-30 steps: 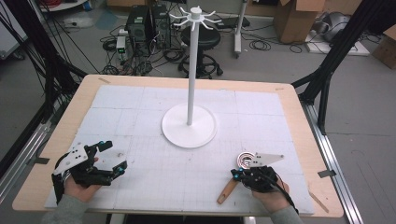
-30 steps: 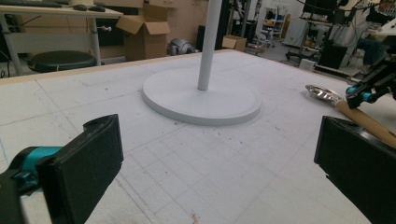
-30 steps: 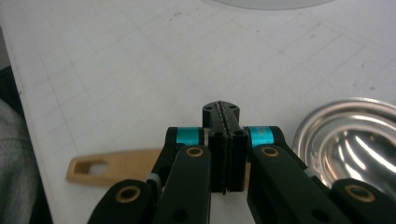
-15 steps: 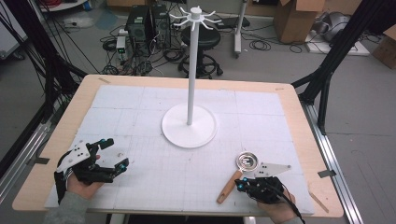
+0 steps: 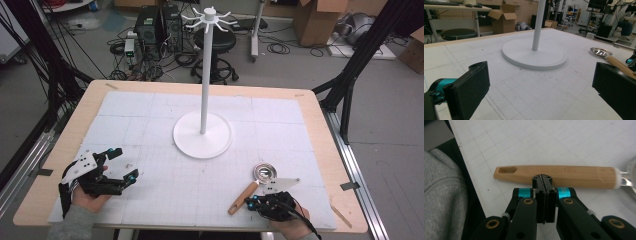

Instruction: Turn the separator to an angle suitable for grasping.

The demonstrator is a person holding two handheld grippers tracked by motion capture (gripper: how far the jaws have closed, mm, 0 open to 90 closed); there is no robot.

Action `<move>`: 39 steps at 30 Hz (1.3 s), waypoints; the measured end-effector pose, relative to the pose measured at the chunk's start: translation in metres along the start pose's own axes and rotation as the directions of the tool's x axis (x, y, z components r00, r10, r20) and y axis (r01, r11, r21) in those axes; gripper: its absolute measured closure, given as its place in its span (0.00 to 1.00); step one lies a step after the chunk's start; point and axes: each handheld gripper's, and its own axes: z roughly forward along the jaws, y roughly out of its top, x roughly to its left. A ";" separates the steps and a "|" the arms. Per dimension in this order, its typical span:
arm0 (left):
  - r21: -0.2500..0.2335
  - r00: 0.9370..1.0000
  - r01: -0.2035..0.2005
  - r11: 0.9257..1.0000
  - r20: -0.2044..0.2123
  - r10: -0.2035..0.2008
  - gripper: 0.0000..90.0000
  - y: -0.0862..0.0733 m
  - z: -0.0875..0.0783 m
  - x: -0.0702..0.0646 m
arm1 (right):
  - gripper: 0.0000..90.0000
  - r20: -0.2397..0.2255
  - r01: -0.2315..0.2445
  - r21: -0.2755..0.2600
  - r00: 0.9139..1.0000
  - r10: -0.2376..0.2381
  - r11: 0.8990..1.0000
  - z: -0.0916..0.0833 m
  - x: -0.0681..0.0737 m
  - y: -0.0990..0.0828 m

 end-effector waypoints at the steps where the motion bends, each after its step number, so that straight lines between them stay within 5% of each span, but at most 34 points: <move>1: 0.001 1.000 0.000 1.000 0.000 0.000 0.02 0.000 0.000 0.000 | 1.00 0.000 0.000 0.000 1.000 0.000 1.000 0.000 0.000 0.000; 17: 0.019 1.000 -0.005 1.000 -0.001 0.005 0.02 0.000 -0.003 -0.004 | 1.00 -0.003 0.045 0.001 0.999 -0.045 0.999 0.020 0.001 0.016; 39: 0.022 0.999 -0.013 1.000 -0.036 0.013 0.02 -0.003 -0.020 -0.004 | 1.00 0.003 0.051 -0.022 0.999 -0.051 0.998 0.049 -0.005 0.043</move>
